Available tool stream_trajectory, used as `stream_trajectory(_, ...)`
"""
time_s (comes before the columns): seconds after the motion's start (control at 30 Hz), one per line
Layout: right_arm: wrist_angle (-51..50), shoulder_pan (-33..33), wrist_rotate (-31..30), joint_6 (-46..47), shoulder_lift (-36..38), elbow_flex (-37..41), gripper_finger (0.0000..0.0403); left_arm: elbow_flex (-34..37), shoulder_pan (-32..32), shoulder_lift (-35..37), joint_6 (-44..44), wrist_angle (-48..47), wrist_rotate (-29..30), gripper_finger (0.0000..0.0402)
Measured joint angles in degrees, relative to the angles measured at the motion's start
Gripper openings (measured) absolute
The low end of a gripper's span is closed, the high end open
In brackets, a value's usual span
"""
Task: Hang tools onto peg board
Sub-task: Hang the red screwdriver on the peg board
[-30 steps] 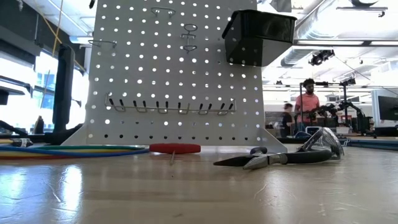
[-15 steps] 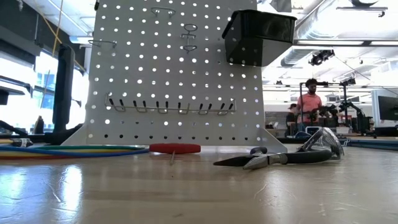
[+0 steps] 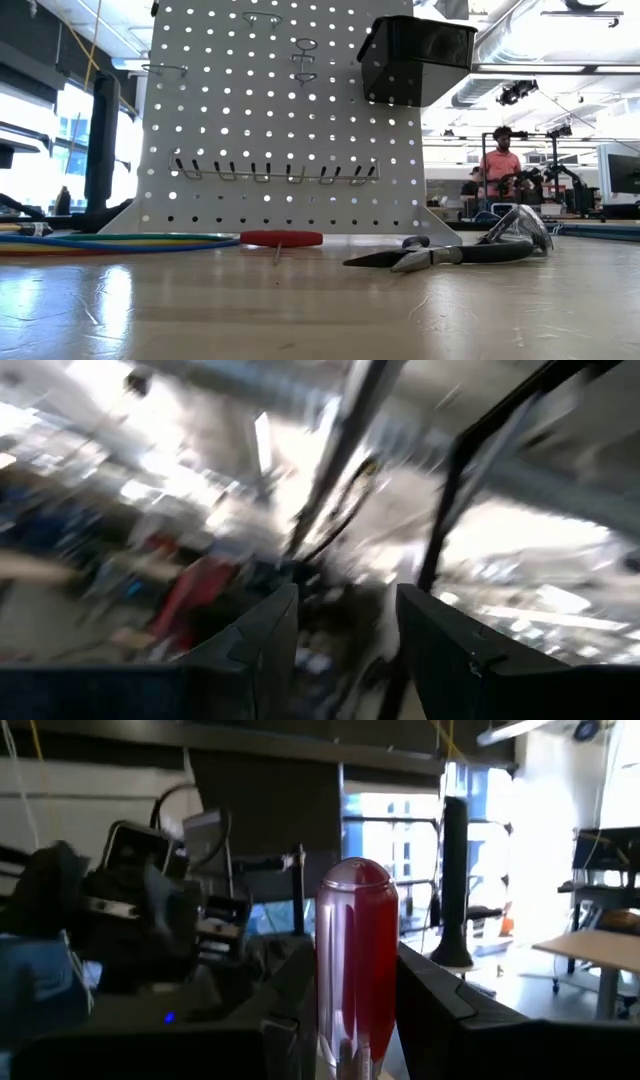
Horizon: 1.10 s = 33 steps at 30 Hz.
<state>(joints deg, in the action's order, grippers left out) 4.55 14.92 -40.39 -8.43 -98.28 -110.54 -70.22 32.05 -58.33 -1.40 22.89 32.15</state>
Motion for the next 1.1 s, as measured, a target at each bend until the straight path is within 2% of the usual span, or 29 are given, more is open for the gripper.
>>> stream_trajectory(0.27,-3.05,0.04,-1.57,-0.83,-0.04,0.00,0.0084,0.02,0.36,3.91,-1.51,-6.87,3.45,0.0163)
stream_trajectory(0.53,-6.24,-0.16,-1.31,0.58,-0.37,0.00,0.0084,0.02,2.36,5.29,-3.00,-16.21,13.21,0.0163)
stream_trajectory(0.83,-10.92,-1.48,2.21,3.94,-0.53,0.00,0.0084,0.02,2.62,4.61,-3.96,-17.11,13.46,0.0163)
stream_trajectory(1.1,-11.19,-2.21,4.00,5.64,-3.04,0.00,0.0084,0.02,2.62,4.61,-4.55,-17.52,13.46,0.0163)
